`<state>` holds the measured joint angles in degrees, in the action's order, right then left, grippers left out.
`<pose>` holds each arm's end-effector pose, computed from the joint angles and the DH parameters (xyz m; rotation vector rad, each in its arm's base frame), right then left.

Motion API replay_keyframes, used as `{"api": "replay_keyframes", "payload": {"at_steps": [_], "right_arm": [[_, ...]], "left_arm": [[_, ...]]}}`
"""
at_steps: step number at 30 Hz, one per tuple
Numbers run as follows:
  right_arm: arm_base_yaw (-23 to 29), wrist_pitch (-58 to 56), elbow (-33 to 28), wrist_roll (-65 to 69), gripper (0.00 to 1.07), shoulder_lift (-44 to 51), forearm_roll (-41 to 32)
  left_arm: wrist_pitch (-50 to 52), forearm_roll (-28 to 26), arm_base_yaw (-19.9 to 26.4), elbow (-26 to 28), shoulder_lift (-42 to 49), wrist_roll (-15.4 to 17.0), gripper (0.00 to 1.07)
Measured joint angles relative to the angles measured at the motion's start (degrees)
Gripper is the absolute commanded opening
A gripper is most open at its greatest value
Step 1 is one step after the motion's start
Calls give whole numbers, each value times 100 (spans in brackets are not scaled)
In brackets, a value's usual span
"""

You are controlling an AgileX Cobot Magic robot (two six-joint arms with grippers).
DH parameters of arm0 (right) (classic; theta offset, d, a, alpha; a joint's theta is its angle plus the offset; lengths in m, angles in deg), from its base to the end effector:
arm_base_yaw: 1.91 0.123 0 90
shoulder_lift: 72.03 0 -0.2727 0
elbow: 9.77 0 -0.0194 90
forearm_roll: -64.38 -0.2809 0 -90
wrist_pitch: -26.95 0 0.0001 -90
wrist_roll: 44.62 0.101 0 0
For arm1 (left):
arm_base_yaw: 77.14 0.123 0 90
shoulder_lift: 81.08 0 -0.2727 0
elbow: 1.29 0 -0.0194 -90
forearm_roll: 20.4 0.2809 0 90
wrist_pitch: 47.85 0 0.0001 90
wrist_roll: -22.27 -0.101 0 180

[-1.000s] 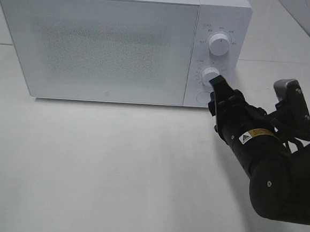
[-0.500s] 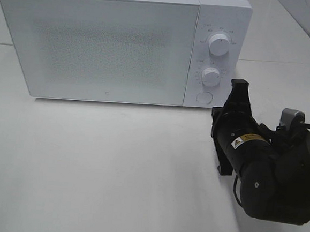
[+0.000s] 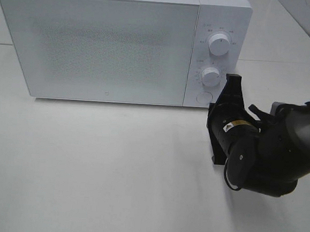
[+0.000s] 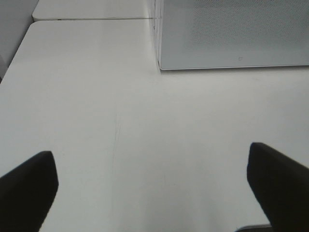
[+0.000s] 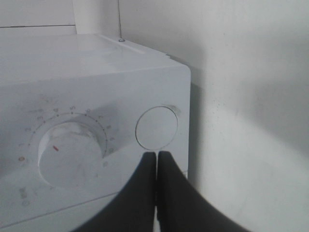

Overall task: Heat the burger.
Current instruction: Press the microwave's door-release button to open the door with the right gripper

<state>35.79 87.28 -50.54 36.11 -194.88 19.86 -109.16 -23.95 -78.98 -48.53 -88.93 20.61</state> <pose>0.2907 0.1470 0.0577 1.4892 1.3721 1.0569 0.0392 -0.0068 0.2921 0.0660 2.0298 -0.0759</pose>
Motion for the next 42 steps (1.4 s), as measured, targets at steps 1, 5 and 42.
{"api": "replay_keyframes", "payload": {"at_steps": [1, 5, 42], "right_arm": [[0, 0, 0, 0, 0, 0, 0], [-275, -384, 292, -327, 0, -17, 0], [-670, -894, 1283, -338, 0, -802, 516]], "left_arm": [[0, 0, 0, 0, 0, 0, 100], [0, 0, 0, 0, 0, 0, 100], [0, 0, 0, 0, 0, 0, 100]]}}
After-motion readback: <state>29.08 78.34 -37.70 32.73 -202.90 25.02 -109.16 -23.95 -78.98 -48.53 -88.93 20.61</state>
